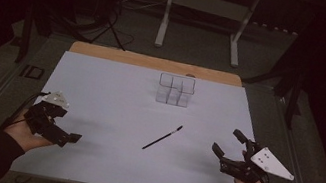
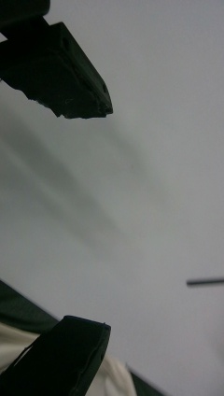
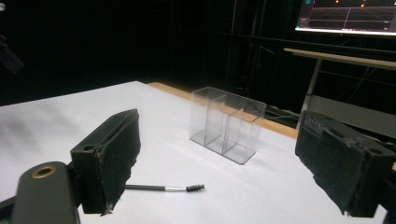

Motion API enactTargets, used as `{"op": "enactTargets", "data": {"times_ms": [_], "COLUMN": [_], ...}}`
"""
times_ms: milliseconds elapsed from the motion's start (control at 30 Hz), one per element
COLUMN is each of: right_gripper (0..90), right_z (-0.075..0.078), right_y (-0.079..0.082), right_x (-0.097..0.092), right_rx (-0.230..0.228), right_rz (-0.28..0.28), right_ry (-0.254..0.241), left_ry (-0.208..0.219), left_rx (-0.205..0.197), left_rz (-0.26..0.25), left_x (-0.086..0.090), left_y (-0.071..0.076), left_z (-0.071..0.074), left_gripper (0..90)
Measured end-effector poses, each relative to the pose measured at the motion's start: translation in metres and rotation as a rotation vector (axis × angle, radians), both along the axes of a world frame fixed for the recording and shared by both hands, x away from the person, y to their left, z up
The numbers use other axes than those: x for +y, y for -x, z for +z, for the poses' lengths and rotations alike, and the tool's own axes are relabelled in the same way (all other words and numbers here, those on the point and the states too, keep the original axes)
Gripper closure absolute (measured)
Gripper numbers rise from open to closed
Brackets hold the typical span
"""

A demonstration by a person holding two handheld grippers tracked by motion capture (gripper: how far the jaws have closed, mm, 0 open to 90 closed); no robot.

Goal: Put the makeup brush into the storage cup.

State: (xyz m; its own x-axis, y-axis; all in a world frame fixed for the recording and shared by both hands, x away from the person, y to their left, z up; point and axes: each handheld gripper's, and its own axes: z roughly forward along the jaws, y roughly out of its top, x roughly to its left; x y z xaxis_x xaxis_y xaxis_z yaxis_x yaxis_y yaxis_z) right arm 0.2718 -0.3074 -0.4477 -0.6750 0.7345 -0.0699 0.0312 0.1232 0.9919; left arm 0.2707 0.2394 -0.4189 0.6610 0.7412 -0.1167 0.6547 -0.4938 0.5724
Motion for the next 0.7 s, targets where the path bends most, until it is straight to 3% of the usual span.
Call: {"op": "enactTargets", "data": {"times_ms": [100,333,467,500,700], "right_gripper": [13.9,13.9,13.9,13.9,13.9], "right_z": [0.0,0.0,0.0,0.0,0.0], "right_y": [0.0,0.0,0.0,0.0,0.0], "right_x": [0.0,0.0,0.0,0.0,0.0], "right_rx": [0.001,-0.001,-0.001,-0.002,0.0], "right_rz": [0.0,0.001,0.001,0.001,0.003], "right_ry": [0.0,-0.001,-0.001,0.001,-0.003], "left_ry": [-0.02,-0.084,-0.106,-0.108,-0.167], "left_rx": [0.026,0.076,0.1,0.123,0.149], "left_rz": [0.025,-0.01,0.019,0.009,-0.004], "left_x": [-0.006,-0.023,-0.029,-0.031,-0.04], "left_y": [-0.006,-0.013,-0.018,-0.02,-0.027], "left_z": [0.0,-0.002,-0.003,-0.004,-0.006], "left_gripper": [0.3,0.4,0.6,1.4,2.4]}}
